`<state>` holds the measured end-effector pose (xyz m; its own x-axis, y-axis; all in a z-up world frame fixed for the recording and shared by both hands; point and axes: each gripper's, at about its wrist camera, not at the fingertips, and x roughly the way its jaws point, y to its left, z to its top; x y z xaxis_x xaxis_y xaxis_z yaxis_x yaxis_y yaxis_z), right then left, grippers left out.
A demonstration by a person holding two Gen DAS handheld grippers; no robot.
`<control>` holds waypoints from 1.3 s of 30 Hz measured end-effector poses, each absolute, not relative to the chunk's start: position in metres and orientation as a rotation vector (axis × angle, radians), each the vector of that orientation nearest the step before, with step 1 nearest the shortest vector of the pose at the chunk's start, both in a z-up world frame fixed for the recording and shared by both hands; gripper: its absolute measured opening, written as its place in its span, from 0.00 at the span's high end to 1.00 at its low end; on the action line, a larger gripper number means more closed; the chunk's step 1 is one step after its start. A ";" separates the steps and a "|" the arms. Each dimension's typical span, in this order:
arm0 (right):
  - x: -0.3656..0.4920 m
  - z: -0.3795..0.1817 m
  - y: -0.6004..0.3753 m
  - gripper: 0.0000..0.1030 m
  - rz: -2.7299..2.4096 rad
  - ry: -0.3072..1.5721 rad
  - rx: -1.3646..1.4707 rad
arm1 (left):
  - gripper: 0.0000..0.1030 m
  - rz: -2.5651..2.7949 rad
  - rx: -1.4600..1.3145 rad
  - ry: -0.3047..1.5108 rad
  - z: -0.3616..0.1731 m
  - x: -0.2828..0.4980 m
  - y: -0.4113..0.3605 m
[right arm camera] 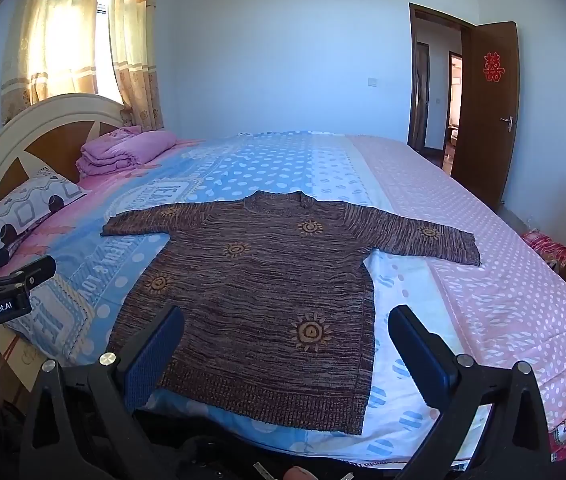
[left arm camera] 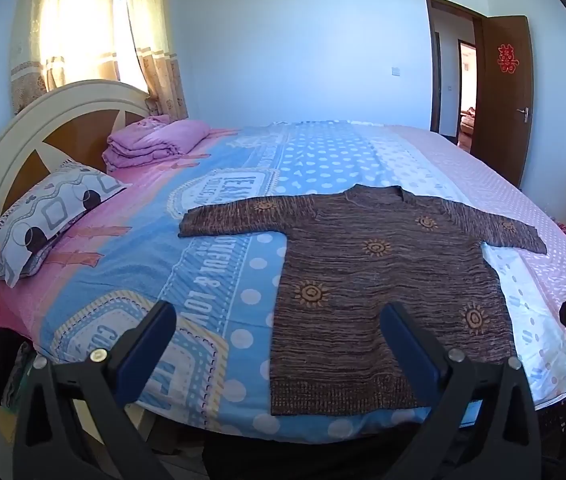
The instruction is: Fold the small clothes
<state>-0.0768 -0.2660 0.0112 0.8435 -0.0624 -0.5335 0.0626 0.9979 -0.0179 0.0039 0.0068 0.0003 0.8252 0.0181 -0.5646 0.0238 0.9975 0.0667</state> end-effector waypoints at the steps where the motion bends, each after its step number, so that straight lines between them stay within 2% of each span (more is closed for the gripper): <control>1: -0.077 0.011 -0.266 0.01 -0.065 0.565 0.000 | 0.00 -0.001 0.072 0.599 0.000 0.004 0.007; 39: -0.074 0.006 -0.267 0.01 -0.057 0.585 0.017 | 0.00 0.012 0.066 0.600 0.000 0.006 0.016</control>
